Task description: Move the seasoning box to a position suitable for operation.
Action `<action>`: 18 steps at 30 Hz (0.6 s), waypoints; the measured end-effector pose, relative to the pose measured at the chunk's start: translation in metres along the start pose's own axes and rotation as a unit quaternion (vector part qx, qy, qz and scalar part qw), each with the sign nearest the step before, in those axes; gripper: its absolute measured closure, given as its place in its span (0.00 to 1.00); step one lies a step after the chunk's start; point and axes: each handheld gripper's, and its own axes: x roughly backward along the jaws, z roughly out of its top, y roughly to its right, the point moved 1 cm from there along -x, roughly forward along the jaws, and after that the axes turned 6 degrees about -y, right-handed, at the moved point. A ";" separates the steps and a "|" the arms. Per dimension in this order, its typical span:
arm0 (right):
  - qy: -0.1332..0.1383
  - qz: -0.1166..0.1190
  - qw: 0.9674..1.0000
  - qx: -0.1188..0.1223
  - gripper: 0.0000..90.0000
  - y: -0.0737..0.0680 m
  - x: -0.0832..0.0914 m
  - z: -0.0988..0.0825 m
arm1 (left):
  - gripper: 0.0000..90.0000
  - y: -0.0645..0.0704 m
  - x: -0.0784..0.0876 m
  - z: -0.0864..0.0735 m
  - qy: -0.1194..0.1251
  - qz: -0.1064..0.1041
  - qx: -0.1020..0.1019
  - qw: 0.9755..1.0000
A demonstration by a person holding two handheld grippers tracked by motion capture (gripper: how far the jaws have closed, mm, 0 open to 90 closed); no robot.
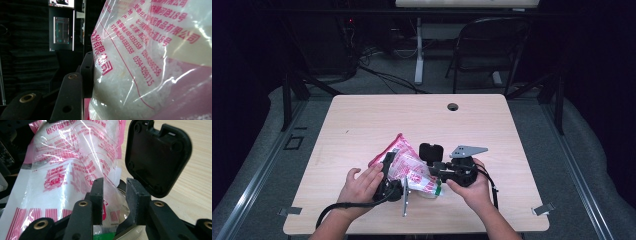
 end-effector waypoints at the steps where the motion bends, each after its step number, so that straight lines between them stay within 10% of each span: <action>1: -0.003 0.000 1.000 0.000 0.79 -0.001 -0.001 0.000 | 0.66 0.000 0.000 0.000 0.000 0.001 0.000 1.000; 18: -0.024 0.009 1.000 0.007 1.00 -0.003 -0.005 -0.002 | 0.66 -0.002 -0.001 0.001 0.000 0.003 -0.009 1.000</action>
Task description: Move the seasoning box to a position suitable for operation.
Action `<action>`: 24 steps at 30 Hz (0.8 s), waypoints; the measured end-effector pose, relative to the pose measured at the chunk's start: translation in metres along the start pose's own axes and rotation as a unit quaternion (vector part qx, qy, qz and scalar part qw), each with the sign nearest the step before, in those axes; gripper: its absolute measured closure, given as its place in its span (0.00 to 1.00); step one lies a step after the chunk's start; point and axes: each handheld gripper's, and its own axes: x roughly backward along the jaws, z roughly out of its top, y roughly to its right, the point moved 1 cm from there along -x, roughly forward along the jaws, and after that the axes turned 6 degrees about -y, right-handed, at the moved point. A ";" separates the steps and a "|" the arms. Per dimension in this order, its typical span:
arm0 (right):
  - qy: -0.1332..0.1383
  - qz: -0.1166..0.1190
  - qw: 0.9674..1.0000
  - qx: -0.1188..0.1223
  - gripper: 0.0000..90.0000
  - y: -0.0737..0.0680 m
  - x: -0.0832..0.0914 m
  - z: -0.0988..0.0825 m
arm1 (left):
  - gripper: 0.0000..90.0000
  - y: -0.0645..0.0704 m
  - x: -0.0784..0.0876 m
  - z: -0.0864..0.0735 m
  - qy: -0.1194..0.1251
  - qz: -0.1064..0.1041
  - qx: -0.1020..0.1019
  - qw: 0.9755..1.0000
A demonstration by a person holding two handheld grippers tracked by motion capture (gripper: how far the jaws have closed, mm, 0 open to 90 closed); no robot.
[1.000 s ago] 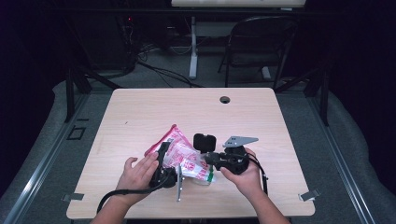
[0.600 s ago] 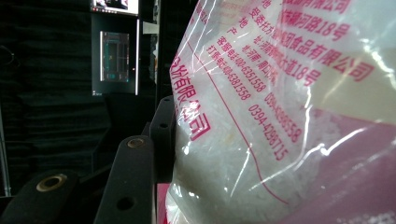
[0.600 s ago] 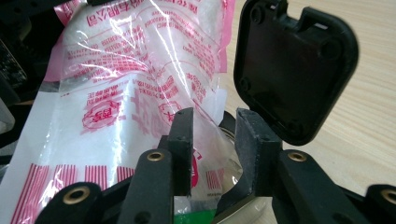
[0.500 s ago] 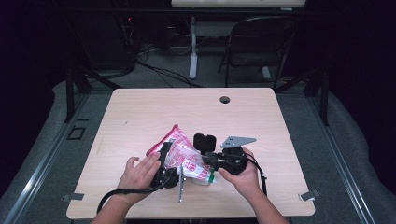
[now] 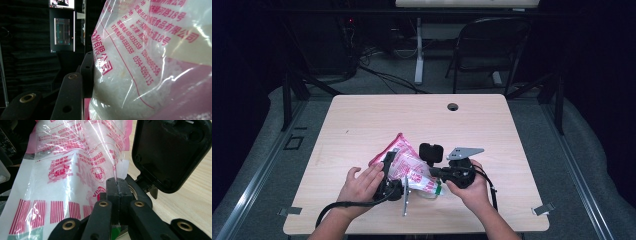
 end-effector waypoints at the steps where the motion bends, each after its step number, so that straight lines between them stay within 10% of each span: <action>1: 0.001 0.000 1.000 -0.001 1.00 0.000 0.000 0.000 | 0.66 0.000 0.000 0.000 0.000 0.001 -0.001 1.000; 24: 0.003 0.001 1.000 -0.005 1.00 0.001 -0.001 -0.001 | 0.67 -0.004 0.002 0.002 -0.001 0.009 -0.024 1.000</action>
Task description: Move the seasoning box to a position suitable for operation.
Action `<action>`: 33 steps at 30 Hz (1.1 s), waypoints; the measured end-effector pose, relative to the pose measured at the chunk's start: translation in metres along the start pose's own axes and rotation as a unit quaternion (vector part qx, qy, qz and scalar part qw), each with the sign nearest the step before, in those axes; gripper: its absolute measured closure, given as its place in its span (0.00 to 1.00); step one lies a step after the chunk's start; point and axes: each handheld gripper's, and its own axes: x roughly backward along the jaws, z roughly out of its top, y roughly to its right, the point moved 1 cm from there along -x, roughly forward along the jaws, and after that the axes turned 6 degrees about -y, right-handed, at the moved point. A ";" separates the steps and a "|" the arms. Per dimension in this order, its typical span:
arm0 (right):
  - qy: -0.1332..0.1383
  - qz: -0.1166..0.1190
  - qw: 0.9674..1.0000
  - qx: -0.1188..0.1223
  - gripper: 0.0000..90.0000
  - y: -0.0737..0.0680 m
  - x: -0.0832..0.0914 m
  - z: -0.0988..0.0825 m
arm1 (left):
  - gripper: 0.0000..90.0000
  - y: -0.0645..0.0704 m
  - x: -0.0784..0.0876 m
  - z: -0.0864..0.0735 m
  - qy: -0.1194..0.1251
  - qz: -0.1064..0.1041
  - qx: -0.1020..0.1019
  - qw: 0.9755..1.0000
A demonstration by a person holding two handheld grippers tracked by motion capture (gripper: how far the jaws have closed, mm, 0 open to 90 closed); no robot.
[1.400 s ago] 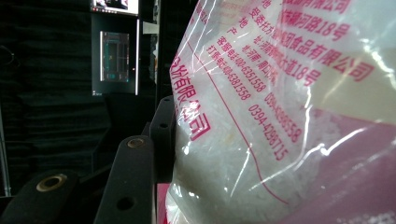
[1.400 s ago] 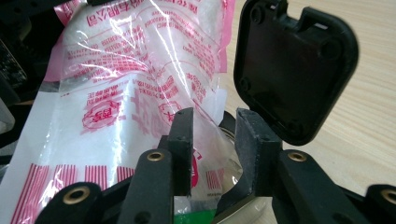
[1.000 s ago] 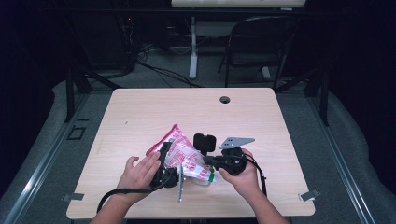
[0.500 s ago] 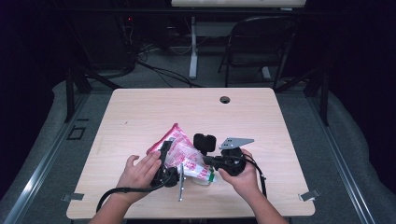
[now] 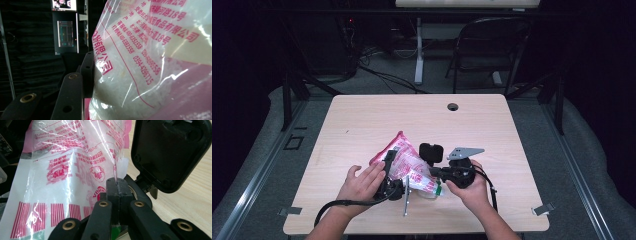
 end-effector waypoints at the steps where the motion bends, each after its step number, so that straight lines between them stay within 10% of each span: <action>1: -0.001 0.001 1.000 0.000 1.00 0.000 0.000 0.000 | 0.67 0.001 -0.001 0.000 0.007 0.008 0.000 1.000; 33: 0.002 0.000 1.000 0.000 1.00 -0.001 -0.001 -0.001 | 0.67 -0.002 0.003 0.001 0.000 0.008 -0.015 1.000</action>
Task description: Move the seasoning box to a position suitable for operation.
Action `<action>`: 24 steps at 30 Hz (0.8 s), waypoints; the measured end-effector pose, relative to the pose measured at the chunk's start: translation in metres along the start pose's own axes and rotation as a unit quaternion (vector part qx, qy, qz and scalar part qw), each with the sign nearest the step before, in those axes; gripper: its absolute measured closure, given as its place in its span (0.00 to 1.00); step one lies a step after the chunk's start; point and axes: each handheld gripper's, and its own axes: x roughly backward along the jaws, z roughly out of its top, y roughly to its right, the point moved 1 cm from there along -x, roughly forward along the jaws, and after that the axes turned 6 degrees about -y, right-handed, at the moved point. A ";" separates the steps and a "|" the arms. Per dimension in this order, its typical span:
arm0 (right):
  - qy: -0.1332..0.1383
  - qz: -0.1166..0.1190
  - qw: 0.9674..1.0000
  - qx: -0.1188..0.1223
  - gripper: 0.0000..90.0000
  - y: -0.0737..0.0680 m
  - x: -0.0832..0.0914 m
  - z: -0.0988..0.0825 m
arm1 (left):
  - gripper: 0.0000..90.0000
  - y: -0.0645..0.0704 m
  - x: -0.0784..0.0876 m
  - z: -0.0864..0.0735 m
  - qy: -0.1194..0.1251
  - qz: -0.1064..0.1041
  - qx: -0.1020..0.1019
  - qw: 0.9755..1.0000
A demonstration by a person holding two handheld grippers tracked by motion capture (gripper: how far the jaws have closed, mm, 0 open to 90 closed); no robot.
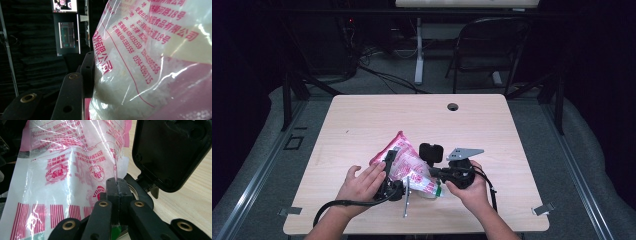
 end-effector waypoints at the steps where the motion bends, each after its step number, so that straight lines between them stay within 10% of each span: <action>1: 0.000 0.000 1.000 0.000 1.00 0.000 0.000 0.000 | 0.67 0.000 0.000 0.000 0.000 0.000 -0.001 1.000; 24: 0.000 -0.001 1.000 0.000 1.00 0.000 0.001 0.000 | 0.67 -0.002 0.000 0.001 0.001 -0.006 -0.007 1.000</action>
